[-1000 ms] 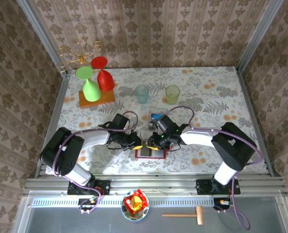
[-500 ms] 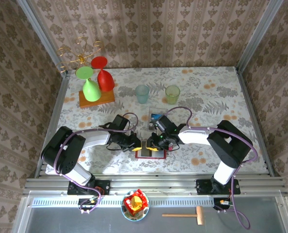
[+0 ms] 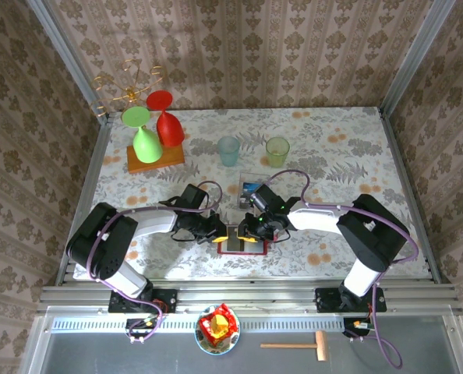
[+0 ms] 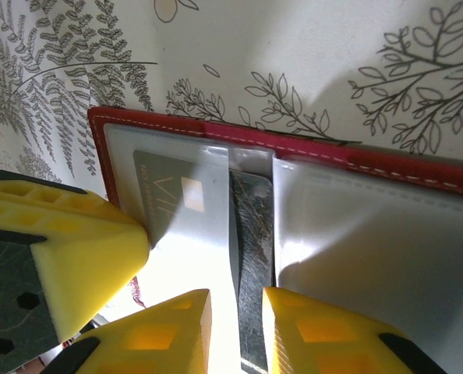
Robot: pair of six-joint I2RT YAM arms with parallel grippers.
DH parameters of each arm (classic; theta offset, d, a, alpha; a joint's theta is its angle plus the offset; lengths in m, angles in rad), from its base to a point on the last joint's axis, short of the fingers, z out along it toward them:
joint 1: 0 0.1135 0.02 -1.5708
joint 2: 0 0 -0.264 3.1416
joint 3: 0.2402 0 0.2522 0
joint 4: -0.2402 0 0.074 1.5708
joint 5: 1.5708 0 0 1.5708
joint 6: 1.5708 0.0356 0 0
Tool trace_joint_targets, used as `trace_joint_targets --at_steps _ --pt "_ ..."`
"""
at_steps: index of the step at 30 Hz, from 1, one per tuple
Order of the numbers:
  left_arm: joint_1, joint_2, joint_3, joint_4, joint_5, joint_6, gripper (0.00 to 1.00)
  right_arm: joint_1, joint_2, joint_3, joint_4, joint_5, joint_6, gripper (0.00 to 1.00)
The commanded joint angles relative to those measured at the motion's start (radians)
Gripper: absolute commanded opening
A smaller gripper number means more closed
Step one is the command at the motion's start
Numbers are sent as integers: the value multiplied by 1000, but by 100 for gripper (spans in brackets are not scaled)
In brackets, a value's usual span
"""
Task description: Take the credit cards out of the card holder
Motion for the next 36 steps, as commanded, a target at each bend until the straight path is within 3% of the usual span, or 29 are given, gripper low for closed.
trace_joint_targets --at_steps 1,25,36 --pt "3 -3 -2 -39 -20 24 10 -1 -35 2 -21 21 -7 24" --pt "3 37 -19 -45 -24 34 9 -15 24 -47 71 -37 32 24" --pt "2 35 -18 -55 -58 29 8 -33 5 -112 235 -99 101 18"
